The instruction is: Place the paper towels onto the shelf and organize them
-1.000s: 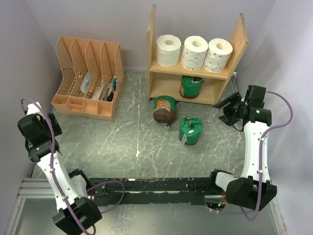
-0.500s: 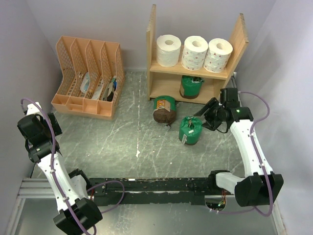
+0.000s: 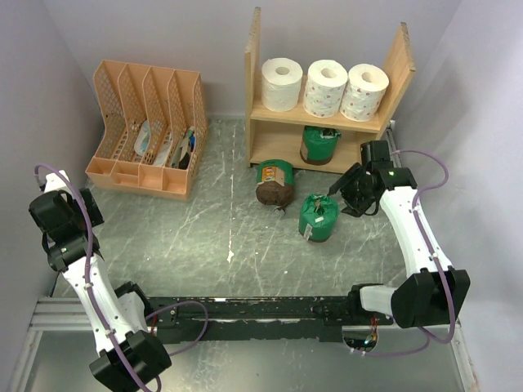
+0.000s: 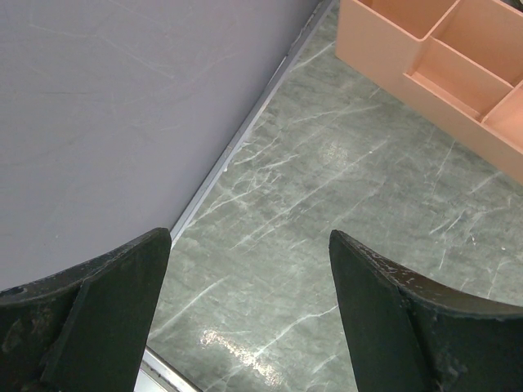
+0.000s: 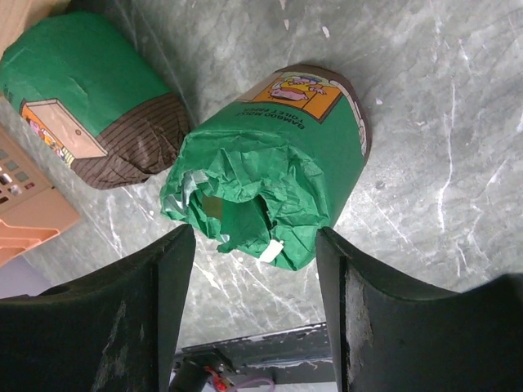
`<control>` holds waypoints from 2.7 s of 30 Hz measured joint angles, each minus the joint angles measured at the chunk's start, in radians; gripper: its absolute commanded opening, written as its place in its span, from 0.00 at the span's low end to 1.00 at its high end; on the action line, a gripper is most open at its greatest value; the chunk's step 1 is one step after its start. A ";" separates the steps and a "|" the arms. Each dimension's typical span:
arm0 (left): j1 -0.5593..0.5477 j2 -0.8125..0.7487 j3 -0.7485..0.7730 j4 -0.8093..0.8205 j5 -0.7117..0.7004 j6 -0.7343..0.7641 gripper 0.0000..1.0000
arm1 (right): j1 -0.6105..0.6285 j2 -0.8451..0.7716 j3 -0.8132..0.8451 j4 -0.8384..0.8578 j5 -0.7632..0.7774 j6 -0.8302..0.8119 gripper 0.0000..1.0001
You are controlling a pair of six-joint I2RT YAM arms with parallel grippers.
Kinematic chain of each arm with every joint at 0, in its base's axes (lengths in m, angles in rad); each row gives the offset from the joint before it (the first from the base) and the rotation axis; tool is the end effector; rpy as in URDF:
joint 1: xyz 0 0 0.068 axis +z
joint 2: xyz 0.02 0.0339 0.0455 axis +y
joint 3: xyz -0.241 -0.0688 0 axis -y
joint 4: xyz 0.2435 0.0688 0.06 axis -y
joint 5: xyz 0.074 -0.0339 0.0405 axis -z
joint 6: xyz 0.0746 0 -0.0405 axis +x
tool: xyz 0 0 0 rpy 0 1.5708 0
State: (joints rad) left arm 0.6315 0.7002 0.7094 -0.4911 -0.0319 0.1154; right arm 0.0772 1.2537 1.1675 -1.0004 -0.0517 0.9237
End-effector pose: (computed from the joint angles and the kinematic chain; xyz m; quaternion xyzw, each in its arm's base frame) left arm 0.1683 0.1261 0.2622 -0.2263 0.8249 0.2016 0.4772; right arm 0.2607 0.0240 0.2499 0.3930 0.8874 0.1370 0.1982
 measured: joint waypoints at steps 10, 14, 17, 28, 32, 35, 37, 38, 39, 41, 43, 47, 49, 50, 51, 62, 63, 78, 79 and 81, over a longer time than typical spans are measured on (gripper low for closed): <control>0.000 0.000 0.000 0.000 0.000 0.000 0.91 | 0.058 0.019 -0.045 -0.007 0.010 0.006 0.60; 0.000 0.000 0.000 0.000 0.000 0.000 0.91 | 0.065 0.043 -0.056 -0.004 0.020 0.006 0.60; 0.000 -0.001 0.000 0.000 0.000 0.000 0.91 | 0.069 0.051 -0.063 -0.001 0.022 0.006 0.60; 0.000 -0.001 0.000 0.000 0.000 0.000 0.91 | 0.077 0.045 -0.160 0.026 0.044 0.011 0.58; 0.000 0.000 0.000 0.000 0.000 0.000 0.91 | 0.077 0.041 -0.162 0.038 0.057 0.015 0.57; 0.000 0.000 0.000 0.000 0.000 0.000 0.91 | 0.077 0.042 -0.161 0.050 0.063 0.015 0.57; 0.000 0.000 0.000 0.000 0.000 0.000 0.91 | 0.077 0.048 -0.156 0.058 0.066 0.016 0.57; 0.000 -0.001 0.000 0.000 0.000 0.000 0.91 | 0.077 0.052 -0.154 0.063 0.066 0.016 0.57; 0.000 -0.001 0.000 0.000 0.000 0.000 0.91 | 0.077 0.055 -0.154 0.068 0.066 0.016 0.57; 0.000 -0.001 0.000 0.000 0.000 0.000 0.91 | 0.077 0.062 -0.154 0.075 0.064 0.019 0.58; 0.000 -0.001 0.000 0.000 0.000 0.000 0.91 | 0.078 0.064 -0.154 0.081 0.063 0.020 0.58; 0.000 -0.001 0.000 0.000 0.000 0.000 0.91 | 0.079 0.057 -0.193 0.111 0.059 0.023 0.58; 0.000 -0.001 0.000 0.000 0.000 0.000 0.91 | 0.080 0.054 -0.223 0.114 0.057 0.026 0.57; 0.000 -0.001 0.000 0.000 0.000 0.000 0.91 | 0.080 0.051 -0.234 0.116 0.056 0.027 0.55; 0.000 -0.001 0.000 0.000 0.000 0.000 0.91 | 0.080 0.050 -0.242 0.119 0.055 0.029 0.54; 0.000 -0.001 0.000 0.000 0.000 0.000 0.91 | 0.080 0.035 -0.253 0.135 0.066 0.040 0.07; 0.000 -0.001 0.000 0.000 0.000 0.000 0.91 | 0.080 0.035 -0.253 0.135 0.066 0.041 0.04; 0.000 -0.001 0.000 0.000 0.000 0.000 0.91 | 0.056 0.031 -0.027 0.066 0.097 0.018 0.00; 0.000 -0.001 0.000 0.000 0.000 0.000 0.91 | 0.043 0.029 -0.016 0.058 0.099 0.017 0.00; 0.000 -0.001 0.000 0.000 0.000 0.000 0.91 | 0.011 0.028 0.001 0.039 0.105 0.013 0.00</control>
State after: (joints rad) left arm 0.6319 0.6994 0.7094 -0.4911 -0.0319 0.1154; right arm 0.0887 1.2816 1.1687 -0.9611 0.0532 0.9371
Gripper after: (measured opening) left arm 0.909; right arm 0.199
